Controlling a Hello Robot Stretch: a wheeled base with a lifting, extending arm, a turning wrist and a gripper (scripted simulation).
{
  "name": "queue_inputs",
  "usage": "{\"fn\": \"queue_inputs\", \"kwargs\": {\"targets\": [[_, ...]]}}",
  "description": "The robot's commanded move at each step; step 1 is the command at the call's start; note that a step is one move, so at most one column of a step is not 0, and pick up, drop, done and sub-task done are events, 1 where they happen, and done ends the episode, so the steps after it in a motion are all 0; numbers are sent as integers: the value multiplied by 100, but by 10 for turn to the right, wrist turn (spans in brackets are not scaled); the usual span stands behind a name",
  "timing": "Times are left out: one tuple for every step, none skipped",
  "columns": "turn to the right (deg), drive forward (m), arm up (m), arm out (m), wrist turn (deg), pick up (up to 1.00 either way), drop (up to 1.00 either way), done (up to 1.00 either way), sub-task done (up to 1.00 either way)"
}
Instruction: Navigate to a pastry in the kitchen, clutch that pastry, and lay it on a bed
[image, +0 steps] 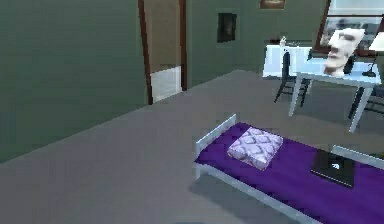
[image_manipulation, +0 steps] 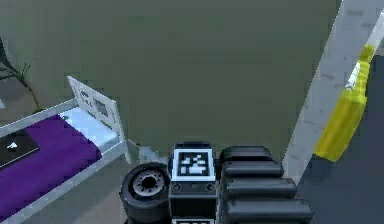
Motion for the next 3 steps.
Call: {"fn": "queue_inputs", "kwargs": {"targets": [[270,0,0,0,0,0,0,0,0],[0,85,0,0,0,0,0,0,0],[-450,0,0,0,0,0,0,0,0]]}}
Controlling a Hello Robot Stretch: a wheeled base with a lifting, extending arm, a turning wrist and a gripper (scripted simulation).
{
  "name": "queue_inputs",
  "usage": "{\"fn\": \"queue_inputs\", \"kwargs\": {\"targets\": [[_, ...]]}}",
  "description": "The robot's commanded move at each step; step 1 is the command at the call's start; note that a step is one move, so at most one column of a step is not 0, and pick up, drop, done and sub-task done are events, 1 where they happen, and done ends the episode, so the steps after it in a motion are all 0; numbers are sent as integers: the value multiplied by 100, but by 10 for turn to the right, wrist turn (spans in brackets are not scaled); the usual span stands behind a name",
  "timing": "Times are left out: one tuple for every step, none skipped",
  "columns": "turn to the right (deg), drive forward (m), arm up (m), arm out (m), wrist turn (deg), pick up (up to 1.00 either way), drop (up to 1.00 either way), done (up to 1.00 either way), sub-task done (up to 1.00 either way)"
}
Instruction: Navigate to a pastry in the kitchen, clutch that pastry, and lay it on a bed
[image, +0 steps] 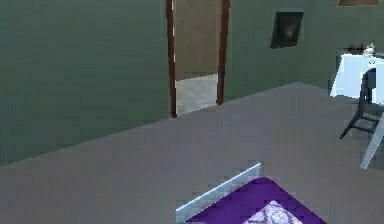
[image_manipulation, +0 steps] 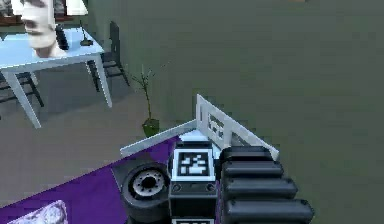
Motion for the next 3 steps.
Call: {"fn": "queue_inputs", "kwargs": {"targets": [[-450,0,0,0,0,0,0,0,0],[-450,0,0,0,0,0,0,0,0],[-120,0,0,0,0,0,0,0,0]]}}
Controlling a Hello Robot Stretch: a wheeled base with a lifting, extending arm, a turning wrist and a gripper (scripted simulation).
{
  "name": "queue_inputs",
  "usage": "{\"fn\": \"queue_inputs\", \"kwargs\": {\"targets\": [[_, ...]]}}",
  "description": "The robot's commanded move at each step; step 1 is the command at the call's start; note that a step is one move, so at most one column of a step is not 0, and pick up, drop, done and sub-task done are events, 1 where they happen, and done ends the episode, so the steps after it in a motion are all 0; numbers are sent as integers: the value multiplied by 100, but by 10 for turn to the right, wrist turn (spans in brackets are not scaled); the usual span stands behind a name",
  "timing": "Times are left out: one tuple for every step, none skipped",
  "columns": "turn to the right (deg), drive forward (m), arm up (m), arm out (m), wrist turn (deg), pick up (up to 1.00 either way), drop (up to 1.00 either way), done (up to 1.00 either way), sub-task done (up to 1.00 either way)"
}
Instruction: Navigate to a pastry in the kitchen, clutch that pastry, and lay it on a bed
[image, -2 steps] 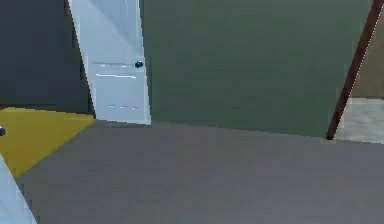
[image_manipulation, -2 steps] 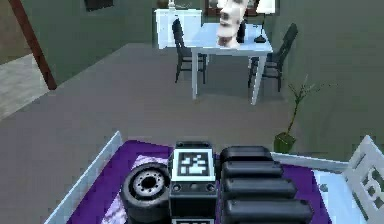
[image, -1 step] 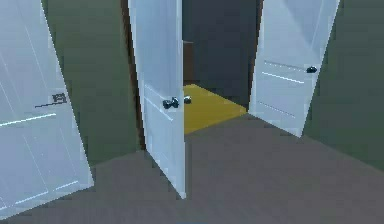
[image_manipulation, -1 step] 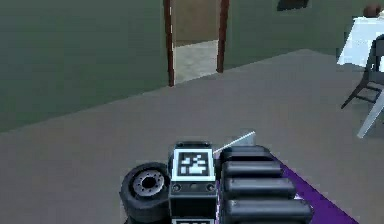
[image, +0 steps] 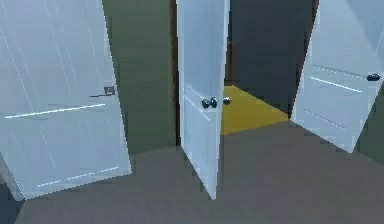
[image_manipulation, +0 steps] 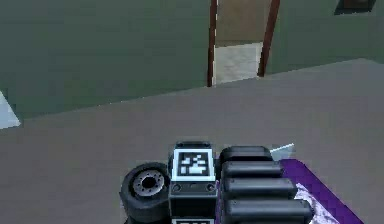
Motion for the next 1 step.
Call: {"fn": "queue_inputs", "kwargs": {"targets": [[450,0,0,0,0,0,0,0,0]]}}
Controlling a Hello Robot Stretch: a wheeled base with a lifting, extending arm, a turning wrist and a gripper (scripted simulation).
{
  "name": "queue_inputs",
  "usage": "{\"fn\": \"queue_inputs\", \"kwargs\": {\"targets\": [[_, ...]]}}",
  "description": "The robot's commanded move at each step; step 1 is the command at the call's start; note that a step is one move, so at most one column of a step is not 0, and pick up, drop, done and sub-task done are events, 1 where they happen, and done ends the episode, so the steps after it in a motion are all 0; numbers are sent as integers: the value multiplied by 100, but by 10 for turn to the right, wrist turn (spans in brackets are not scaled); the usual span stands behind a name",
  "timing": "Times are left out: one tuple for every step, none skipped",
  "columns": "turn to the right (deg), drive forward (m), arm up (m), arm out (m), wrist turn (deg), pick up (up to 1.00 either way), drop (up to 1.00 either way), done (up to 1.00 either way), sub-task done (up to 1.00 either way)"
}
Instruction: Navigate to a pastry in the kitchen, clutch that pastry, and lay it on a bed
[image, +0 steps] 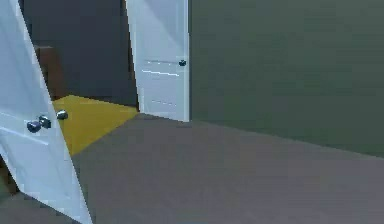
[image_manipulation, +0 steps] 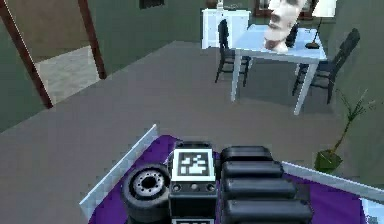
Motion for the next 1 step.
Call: {"fn": "queue_inputs", "kwargs": {"targets": [[450,0,0,0,0,0,0,0,0]]}}
